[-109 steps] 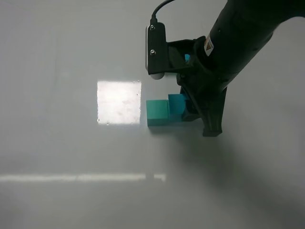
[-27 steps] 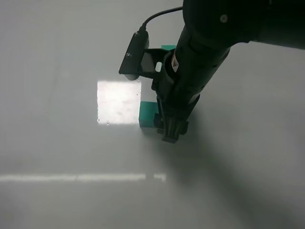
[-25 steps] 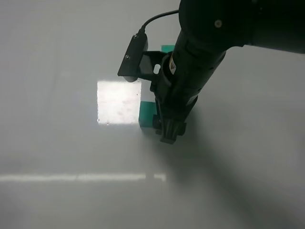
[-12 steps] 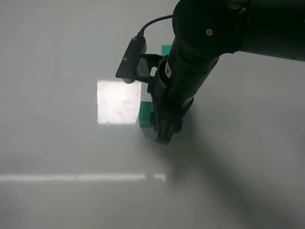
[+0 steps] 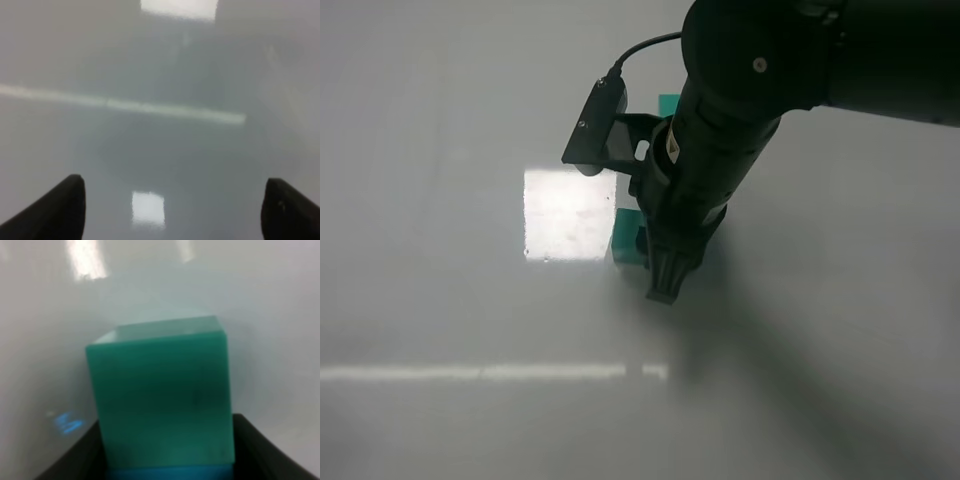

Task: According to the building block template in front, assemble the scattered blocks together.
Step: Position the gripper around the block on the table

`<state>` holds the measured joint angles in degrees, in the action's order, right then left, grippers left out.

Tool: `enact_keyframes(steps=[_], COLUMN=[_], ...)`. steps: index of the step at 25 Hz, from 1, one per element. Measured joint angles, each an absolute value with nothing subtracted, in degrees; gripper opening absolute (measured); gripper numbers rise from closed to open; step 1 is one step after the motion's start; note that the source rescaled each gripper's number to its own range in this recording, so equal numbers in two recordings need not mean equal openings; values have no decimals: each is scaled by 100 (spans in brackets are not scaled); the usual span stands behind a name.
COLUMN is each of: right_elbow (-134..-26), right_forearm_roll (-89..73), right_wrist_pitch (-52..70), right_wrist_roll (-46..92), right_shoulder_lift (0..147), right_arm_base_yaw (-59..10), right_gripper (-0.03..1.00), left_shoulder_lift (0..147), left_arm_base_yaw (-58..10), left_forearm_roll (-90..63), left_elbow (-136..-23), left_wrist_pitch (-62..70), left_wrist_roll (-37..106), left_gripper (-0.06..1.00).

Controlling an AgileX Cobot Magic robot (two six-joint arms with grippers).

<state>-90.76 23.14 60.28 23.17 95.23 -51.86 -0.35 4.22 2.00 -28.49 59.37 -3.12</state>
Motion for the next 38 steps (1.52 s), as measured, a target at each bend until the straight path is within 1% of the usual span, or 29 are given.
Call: enact_keyframes(steps=[4, 7, 12, 38], right_elbow=[-9084, -9084, -9084, -9084], right_forearm_roll=[2508, 2765, 2875, 2575], right_wrist_pitch=[6420, 6679, 6733, 6337], right_wrist_roll=[2757, 3046, 3599, 3597], right_shoulder_lift=[9523, 9506, 9344, 9460], right_arm_base_yaw=[-5186, -5196, -5196, -5105], right_gripper=[5, 2, 2, 1], left_shoulder_lift=[-35, -35, -35, -35], left_arm_base_yaw=[422, 422, 422, 422], left_forearm_roll=[200, 200, 200, 200], left_elbow=[-2849, -2849, -2849, -2849], left_wrist_pitch=[5937, 5937, 5937, 5937], left_wrist_roll=[-312, -312, -312, -312], left_gripper=[86, 86, 86, 86])
